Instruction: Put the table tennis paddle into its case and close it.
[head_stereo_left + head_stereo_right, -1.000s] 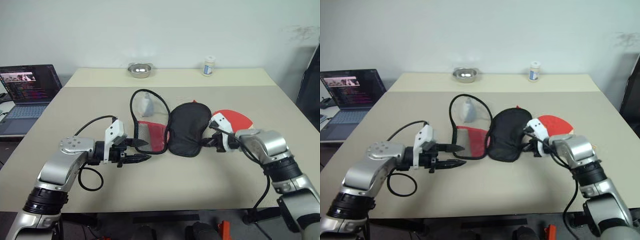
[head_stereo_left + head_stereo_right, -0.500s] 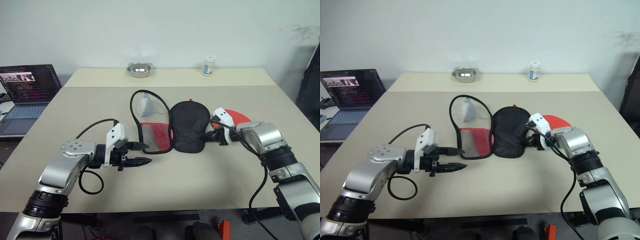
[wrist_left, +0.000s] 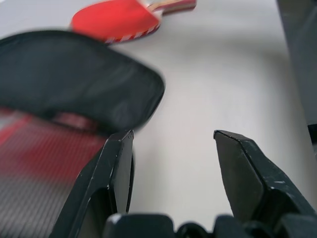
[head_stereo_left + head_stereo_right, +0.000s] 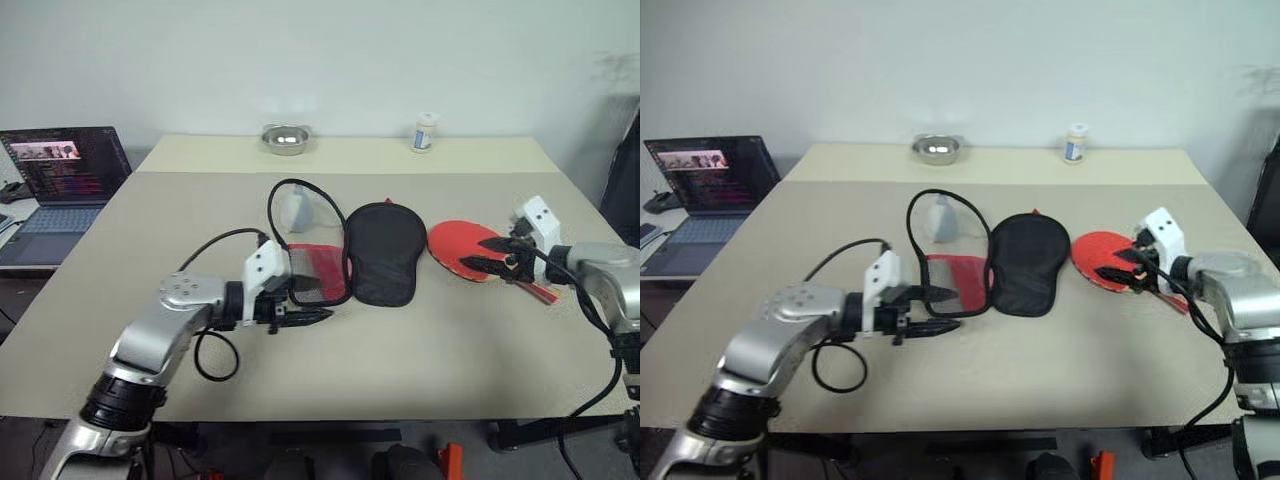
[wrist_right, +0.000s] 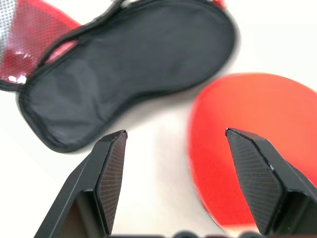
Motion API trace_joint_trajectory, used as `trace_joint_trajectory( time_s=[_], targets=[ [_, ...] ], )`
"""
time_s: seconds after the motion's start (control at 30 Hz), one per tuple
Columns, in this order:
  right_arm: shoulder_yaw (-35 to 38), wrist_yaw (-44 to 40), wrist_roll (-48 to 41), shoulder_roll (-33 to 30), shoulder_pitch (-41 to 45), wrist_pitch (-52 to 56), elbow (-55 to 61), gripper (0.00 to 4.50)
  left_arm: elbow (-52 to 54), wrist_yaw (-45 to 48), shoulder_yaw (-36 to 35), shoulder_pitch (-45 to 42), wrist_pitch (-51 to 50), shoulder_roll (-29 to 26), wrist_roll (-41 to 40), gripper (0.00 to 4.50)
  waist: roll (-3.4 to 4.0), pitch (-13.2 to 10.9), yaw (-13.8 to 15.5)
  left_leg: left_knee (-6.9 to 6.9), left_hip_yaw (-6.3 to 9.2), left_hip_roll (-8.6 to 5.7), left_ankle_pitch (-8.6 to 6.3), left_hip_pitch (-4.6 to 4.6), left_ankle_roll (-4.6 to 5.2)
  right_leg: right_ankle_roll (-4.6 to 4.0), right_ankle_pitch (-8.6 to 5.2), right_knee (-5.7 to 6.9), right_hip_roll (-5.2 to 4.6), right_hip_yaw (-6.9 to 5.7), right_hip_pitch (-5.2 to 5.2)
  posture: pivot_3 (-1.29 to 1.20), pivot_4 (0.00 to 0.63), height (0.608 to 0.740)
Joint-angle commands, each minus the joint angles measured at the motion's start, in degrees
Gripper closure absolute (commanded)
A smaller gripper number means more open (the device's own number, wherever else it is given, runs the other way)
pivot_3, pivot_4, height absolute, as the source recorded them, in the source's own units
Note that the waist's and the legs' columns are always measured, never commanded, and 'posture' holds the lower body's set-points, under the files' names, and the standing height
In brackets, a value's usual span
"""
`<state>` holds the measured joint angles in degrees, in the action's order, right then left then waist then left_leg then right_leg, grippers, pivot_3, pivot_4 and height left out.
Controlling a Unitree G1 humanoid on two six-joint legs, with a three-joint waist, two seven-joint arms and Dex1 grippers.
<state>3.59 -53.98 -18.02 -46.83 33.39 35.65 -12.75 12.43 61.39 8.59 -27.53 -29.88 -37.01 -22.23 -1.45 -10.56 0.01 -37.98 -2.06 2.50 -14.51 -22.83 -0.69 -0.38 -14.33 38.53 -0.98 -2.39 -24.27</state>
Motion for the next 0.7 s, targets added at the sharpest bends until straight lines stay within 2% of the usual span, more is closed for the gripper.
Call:
trace_joint_trajectory(
  time_s=[0.03,0.2,0.4,0.5,0.7],
  targets=[
    [1.2,-1.9,2.8,-1.9,1.5,-8.9,-8.2,1.05,-0.1,-1.3,1.9,-5.2,1.4,4.1,0.4,1.68,-0.01,0.0,-0.1,0.0,-0.02,-0.02,0.0,0.02,0.0,0.02,0.01,0.0,0.01,0.02,0.0,0.0,0.15,0.74],
    [-3.4,-4.3,9.0,-1.9,10.1,-15.6,-26.7,1.05,-5.1,1.7,5.5,-9.8,4.4,6.5,2.6,1.68,0.01,0.0,-1.1,0.03,-0.17,-0.27,0.01,0.18,0.01,0.01,0.02,0.07,0.15,0.22,0.03,0.0,0.15,0.74],
    [-7.9,-4.4,16.4,0.8,18.7,-23.4,-45.4,1.05,-7.7,3.0,5.7,-11.2,6.1,6.9,3.6,1.68,0.01,0.0,-1.7,0.07,-0.16,-0.09,0.01,0.17,0.0,-0.03,0.0,0.05,0.31,0.23,0.0,0.0,0.15,0.74],
    [-10.2,-5.0,19.8,2.1,20.7,-26.8,-51.2,1.05,-7.4,3.3,5.0,-10.9,5.7,5.8,3.8,1.68,0.01,0.0,-1.7,0.06,-0.19,0.0,0.01,0.17,0.0,-0.03,0.0,0.04,0.31,0.27,0.01,0.0,0.15,0.74],
    [-10.0,-2.9,22.3,5.0,22.5,-28.6,-56.6,1.05,-6.7,2.6,3.8,-9.7,5.3,3.9,4.1,1.68,0.02,0.0,-1.8,0.03,-0.27,0.06,0.02,0.29,-0.01,-0.03,0.0,0.11,0.21,0.35,0.07,0.0,0.15,0.74]
  ],
)
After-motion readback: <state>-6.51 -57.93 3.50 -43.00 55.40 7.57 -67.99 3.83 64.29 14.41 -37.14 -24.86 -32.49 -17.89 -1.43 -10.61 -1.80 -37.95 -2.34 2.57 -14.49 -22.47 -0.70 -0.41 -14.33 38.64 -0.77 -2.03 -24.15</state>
